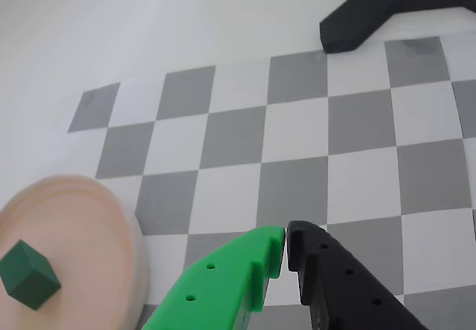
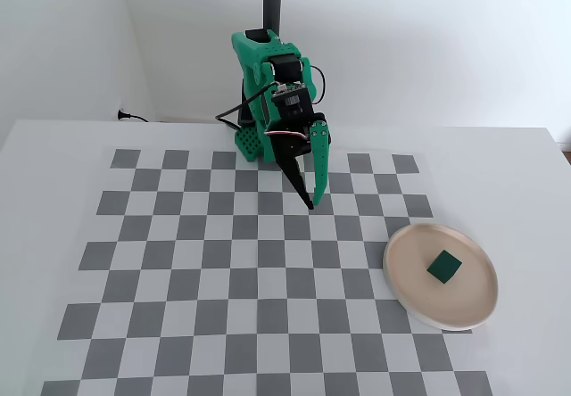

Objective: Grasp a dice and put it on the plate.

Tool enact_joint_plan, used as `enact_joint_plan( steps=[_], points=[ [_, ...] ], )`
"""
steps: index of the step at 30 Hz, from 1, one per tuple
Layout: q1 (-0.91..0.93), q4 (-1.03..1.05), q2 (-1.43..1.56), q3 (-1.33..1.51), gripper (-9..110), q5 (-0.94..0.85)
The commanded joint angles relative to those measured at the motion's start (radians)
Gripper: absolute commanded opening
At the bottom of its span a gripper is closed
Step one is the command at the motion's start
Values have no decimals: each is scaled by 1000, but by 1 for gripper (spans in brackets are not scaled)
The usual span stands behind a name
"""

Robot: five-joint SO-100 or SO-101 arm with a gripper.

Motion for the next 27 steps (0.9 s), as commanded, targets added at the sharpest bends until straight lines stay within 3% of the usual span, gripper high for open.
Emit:
enact_joint_plan(
  steps=[1,27],
  points=[
    [14,21,57,-21,-4,51],
    [81,169,184,41,-4,417]
  ],
)
